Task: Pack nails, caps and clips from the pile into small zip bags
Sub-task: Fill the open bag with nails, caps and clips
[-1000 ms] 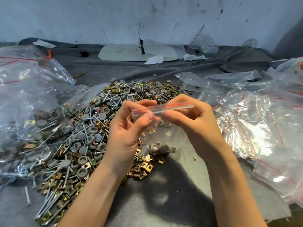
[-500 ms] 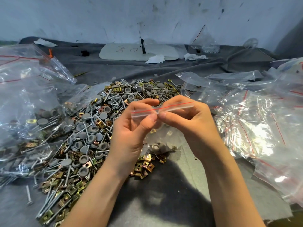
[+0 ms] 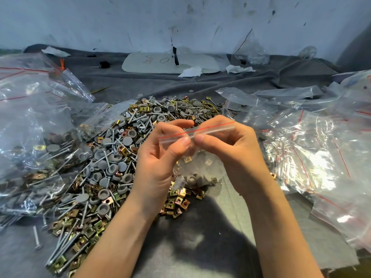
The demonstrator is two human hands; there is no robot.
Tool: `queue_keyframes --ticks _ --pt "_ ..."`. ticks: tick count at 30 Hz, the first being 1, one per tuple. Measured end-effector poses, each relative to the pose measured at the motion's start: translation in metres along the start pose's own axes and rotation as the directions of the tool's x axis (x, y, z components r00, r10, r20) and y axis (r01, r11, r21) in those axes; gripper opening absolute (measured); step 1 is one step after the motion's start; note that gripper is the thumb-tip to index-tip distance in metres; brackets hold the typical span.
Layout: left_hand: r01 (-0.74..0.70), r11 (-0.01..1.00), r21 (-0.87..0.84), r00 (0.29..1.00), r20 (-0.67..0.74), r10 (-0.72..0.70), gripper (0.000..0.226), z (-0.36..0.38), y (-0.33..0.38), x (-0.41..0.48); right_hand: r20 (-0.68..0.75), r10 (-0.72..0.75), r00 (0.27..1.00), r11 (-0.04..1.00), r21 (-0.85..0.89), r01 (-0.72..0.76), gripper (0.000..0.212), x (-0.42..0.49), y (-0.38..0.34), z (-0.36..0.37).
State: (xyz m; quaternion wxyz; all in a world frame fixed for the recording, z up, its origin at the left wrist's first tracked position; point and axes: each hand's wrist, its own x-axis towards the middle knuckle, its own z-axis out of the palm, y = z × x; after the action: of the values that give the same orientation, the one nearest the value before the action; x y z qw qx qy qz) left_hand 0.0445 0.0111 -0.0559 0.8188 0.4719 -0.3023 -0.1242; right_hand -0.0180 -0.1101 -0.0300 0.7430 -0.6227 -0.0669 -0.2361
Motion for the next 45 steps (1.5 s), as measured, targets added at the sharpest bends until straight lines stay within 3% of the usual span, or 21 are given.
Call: queue_keyframes --ticks 15,21,27,40,42,45 --pt "0.017 0.997 0.073 0.998 -0.064 -0.013 0.007 -0.008 0.003 0.002 -0.142 -0.02 0.99 1.0 0.006 0.022 0.014 0.002 0.002 -0.014" --pt "0.039 0.999 0.027 0.995 -0.09 -0.036 0.008 -0.01 0.007 0.002 -0.199 -0.023 0.98 1.0 -0.001 0.024 0.008 0.003 0.003 -0.02" --pt "0.039 0.999 0.02 0.994 -0.108 -0.037 0.024 -0.009 0.008 0.003 -0.257 -0.021 0.966 1.0 0.011 0.025 0.014 0.003 0.001 -0.024" --pt "0.088 0.991 -0.096 0.992 -0.079 -0.096 0.016 -0.009 0.004 0.005 -0.27 0.038 0.962 0.995 0.104 -0.01 0.015 0.003 0.003 -0.03" --pt "0.155 0.988 0.002 0.988 0.022 -0.155 0.017 -0.012 0.003 0.005 -0.275 0.085 0.958 0.984 0.174 -0.037 0.012 0.003 0.003 -0.032" --pt "0.194 0.868 0.456 0.928 0.202 -0.313 0.041 -0.013 -0.001 0.003 -0.279 0.121 0.953 0.949 0.313 -0.029 0.01 0.003 0.004 -0.035"
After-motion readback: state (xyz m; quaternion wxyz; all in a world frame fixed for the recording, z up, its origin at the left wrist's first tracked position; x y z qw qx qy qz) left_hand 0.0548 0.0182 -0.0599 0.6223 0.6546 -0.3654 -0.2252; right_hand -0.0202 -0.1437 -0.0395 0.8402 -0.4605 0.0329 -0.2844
